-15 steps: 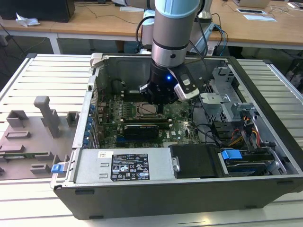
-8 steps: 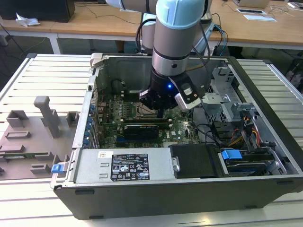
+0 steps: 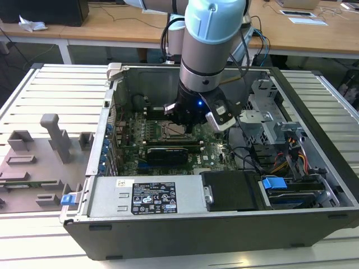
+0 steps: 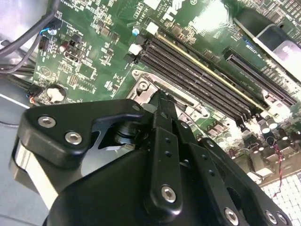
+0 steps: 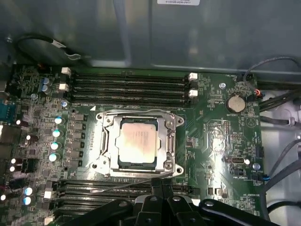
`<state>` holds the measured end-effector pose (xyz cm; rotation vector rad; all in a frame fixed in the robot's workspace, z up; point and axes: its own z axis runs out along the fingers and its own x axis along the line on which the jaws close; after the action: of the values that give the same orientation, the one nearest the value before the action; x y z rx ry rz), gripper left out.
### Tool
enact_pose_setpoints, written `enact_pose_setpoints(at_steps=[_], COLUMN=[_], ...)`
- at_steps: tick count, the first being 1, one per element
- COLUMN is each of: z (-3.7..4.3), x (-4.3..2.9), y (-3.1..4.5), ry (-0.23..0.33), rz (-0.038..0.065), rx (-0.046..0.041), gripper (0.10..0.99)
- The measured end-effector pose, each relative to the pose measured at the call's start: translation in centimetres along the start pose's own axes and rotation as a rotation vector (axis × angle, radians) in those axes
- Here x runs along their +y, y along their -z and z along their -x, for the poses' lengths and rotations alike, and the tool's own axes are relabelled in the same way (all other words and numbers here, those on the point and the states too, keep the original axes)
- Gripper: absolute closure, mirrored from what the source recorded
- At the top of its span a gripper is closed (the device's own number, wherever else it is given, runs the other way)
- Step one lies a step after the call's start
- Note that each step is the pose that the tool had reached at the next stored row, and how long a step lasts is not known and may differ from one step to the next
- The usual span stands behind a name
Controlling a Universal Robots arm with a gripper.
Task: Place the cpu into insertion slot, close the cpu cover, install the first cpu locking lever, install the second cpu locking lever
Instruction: 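Install the second cpu locking lever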
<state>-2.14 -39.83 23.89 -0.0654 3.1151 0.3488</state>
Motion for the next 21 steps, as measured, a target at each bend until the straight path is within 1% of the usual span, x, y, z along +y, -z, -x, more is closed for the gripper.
enact_pose_setpoints(at_steps=[2,6,16,19,20,21], z=[-0.01,-0.01,-0.02,-0.03,-0.18,-0.59], x=[-0.07,-0.12,-0.3,-0.35,-0.37,-0.37], y=[-0.31,-0.55,-1.3,-1.54,-1.64,-1.73], ry=[0.0,0.0,0.0,0.0,0.0,0.0], rz=[0.0,0.004,0.005,0.007,0.011,0.012], rx=[0.0004,0.0002,0.0002,0.0002,0.0,0.0], gripper=[0.98,0.98,0.98,0.98,0.98,0.98])
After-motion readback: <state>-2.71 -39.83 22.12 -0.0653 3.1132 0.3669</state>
